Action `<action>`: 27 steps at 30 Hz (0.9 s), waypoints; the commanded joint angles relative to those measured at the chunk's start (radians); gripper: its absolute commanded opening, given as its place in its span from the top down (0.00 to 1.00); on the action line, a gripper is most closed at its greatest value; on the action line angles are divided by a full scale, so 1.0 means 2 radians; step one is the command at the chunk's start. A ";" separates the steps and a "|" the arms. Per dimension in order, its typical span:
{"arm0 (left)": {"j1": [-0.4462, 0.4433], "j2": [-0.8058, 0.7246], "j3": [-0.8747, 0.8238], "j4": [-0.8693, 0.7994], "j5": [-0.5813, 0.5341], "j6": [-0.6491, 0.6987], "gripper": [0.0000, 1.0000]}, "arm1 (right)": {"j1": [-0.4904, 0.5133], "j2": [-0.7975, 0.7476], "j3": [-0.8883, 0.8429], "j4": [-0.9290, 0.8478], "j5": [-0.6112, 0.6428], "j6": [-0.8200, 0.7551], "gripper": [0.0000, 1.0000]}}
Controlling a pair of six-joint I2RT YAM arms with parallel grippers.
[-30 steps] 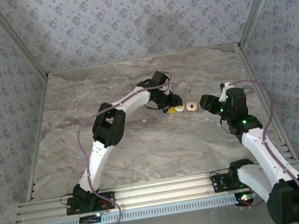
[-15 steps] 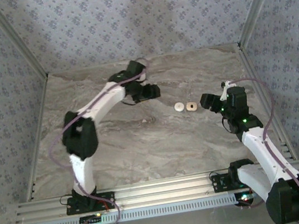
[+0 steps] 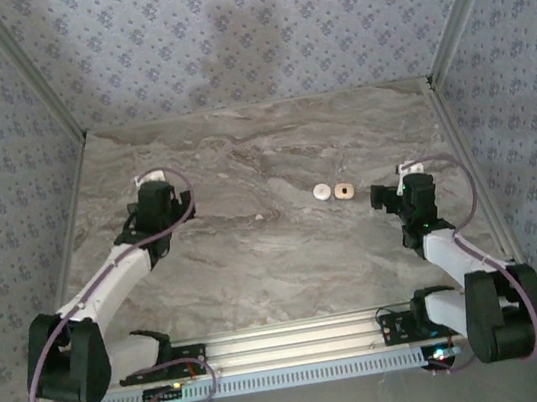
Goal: Insert wireless bluetooth earbuds into charging case
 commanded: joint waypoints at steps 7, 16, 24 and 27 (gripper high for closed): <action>0.042 0.098 -0.106 0.327 -0.017 0.114 0.00 | -0.010 0.065 -0.013 0.171 0.003 -0.078 0.00; 0.085 0.129 -0.174 0.498 0.025 0.127 0.00 | -0.005 0.083 0.005 0.161 -0.024 -0.084 0.00; 0.167 0.160 -0.131 0.432 0.140 0.065 0.00 | -0.002 0.178 0.012 0.252 -0.060 -0.070 0.00; 0.166 0.158 -0.132 0.428 0.139 0.063 0.00 | -0.014 0.194 0.025 0.238 -0.062 -0.053 0.00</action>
